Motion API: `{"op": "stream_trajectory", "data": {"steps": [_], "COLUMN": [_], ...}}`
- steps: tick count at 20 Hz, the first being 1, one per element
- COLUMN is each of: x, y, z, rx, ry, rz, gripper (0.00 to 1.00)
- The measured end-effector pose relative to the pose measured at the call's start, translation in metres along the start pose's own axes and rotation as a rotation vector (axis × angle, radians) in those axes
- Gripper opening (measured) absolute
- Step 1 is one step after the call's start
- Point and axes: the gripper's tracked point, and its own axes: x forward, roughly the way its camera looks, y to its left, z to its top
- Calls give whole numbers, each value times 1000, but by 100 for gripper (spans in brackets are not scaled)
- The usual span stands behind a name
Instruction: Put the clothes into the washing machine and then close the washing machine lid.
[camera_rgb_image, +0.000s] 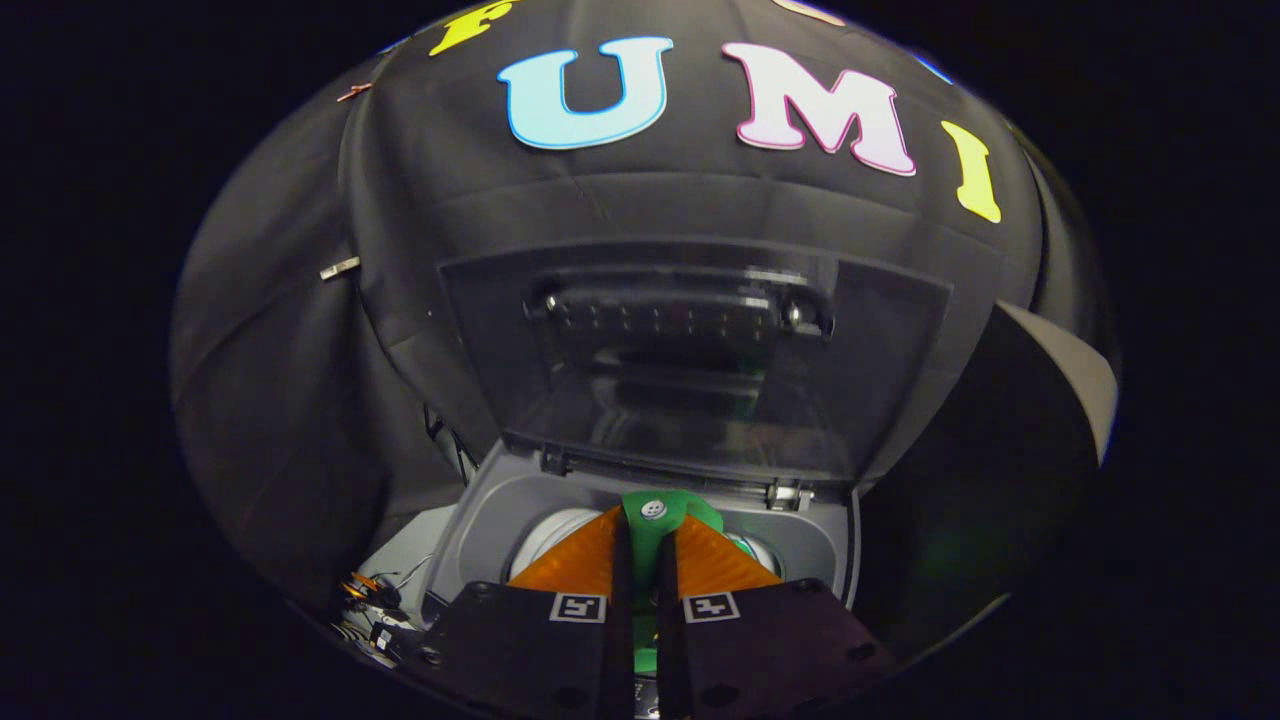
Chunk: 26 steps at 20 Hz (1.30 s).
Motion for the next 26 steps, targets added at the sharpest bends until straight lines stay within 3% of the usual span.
{"op": "stream_trajectory", "data": {"steps": [2,4,7,16,24,26], "x": [13,17,22,-19,-80,-95], "y": [-6,-12,-20,-18,9,5], "z": [-20,-34,-35,6,83,110], "rx": [-8,5,64,-3,-7,5], "ry": [32,58,25,-129,-366,-462], "rz": [-9,-18,-46,-32,47,28], "gripper": [13,21,88,89,89,88]}}
